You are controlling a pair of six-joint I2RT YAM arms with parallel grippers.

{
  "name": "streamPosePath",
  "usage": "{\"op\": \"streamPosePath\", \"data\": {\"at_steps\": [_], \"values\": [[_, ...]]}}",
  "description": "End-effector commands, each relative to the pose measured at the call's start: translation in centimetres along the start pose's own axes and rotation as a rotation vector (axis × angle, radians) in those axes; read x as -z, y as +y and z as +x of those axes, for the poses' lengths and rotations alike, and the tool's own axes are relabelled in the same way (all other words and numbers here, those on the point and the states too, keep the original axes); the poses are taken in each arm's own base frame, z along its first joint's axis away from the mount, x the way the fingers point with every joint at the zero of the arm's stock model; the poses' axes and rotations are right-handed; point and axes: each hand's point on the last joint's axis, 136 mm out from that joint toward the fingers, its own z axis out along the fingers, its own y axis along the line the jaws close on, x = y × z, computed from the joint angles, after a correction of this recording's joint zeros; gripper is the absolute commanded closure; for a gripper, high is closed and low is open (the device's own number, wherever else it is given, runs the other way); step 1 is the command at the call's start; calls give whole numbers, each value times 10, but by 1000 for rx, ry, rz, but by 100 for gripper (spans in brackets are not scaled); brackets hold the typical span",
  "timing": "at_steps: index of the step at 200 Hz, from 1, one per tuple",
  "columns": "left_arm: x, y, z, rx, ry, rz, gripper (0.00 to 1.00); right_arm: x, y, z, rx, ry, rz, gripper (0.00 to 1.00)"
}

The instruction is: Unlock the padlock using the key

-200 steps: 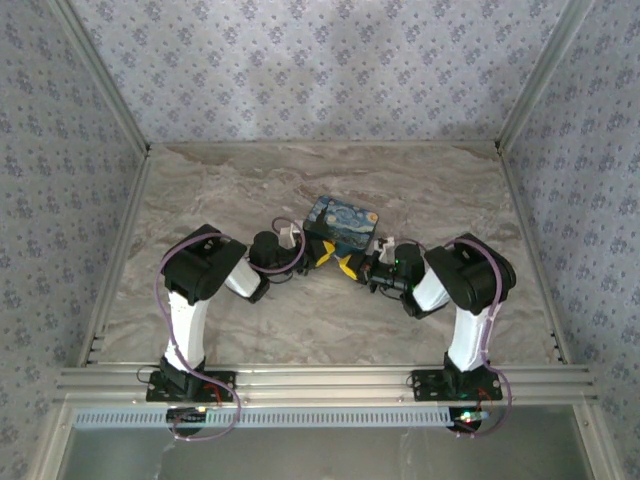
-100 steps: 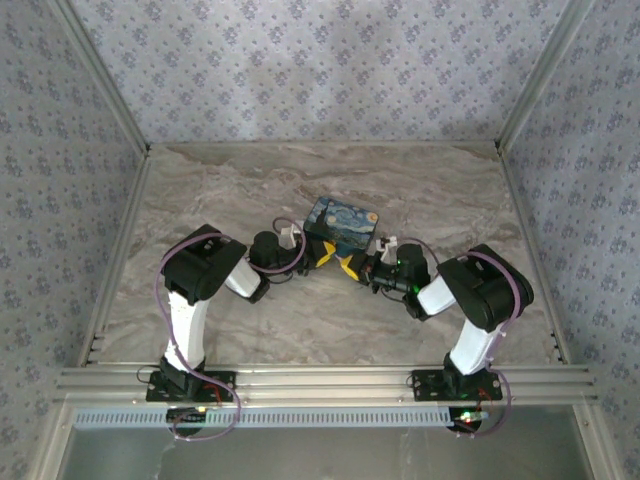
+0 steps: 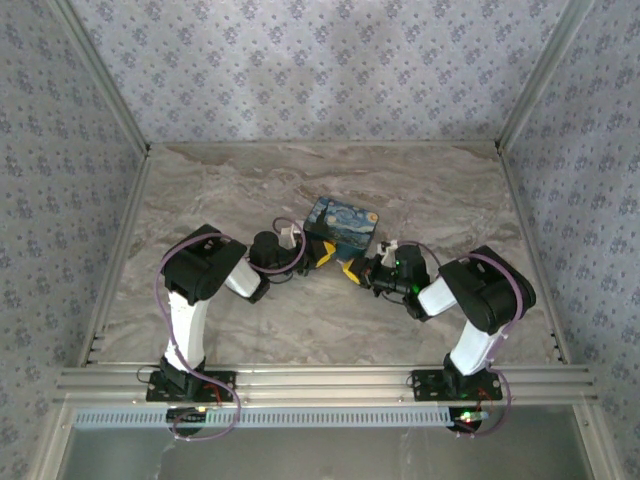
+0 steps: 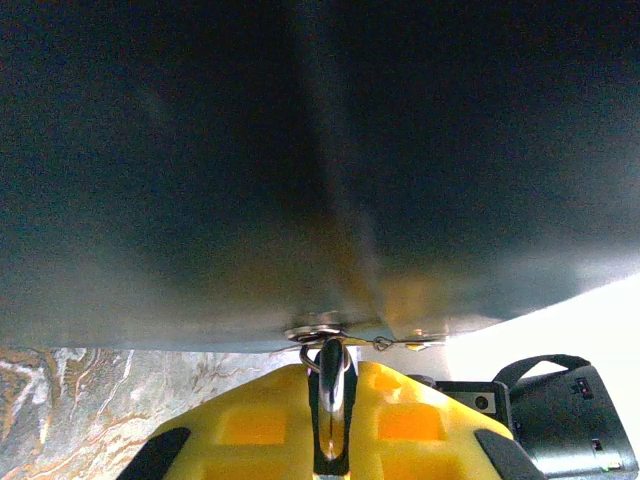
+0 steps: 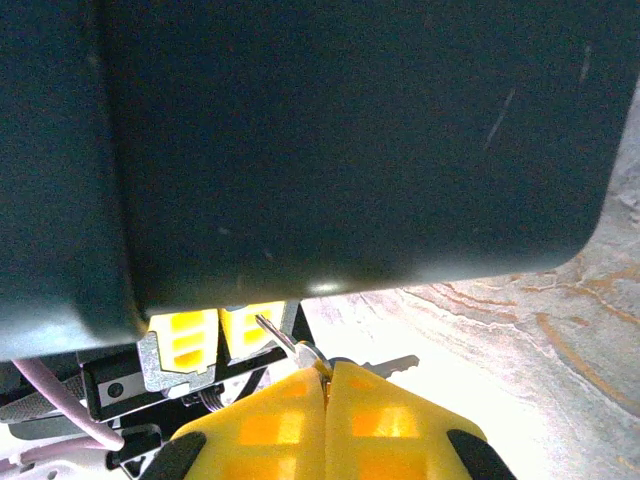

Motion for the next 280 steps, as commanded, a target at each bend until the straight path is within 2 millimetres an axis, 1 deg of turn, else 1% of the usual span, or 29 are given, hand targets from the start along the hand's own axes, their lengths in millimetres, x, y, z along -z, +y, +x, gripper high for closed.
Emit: {"op": "streamPosePath", "data": {"at_steps": [1, 24, 74, 126, 159, 212, 280], "values": [[0, -31, -1, -67, 4, 88, 100, -2, 9, -5, 35, -25, -13, 100], [0, -31, -1, -66, 2, 86, 100, -4, 8, -6, 35, -23, -1, 100], [0, -29, 1, -65, 4, 82, 100, -7, 16, -7, 47, -21, -17, 100], [-1, -29, 1, -65, 6, 83, 100, -8, 13, -9, 41, -30, 6, 100], [0, -28, 2, -65, 6, 80, 100, -7, 17, -11, 54, -38, -1, 100], [-1, -27, 3, -66, 8, 79, 100, -7, 16, -12, 54, -47, 1, 100], [-3, -25, 6, -63, 14, 75, 100, -13, 22, -14, 71, -39, 3, 100]]}}
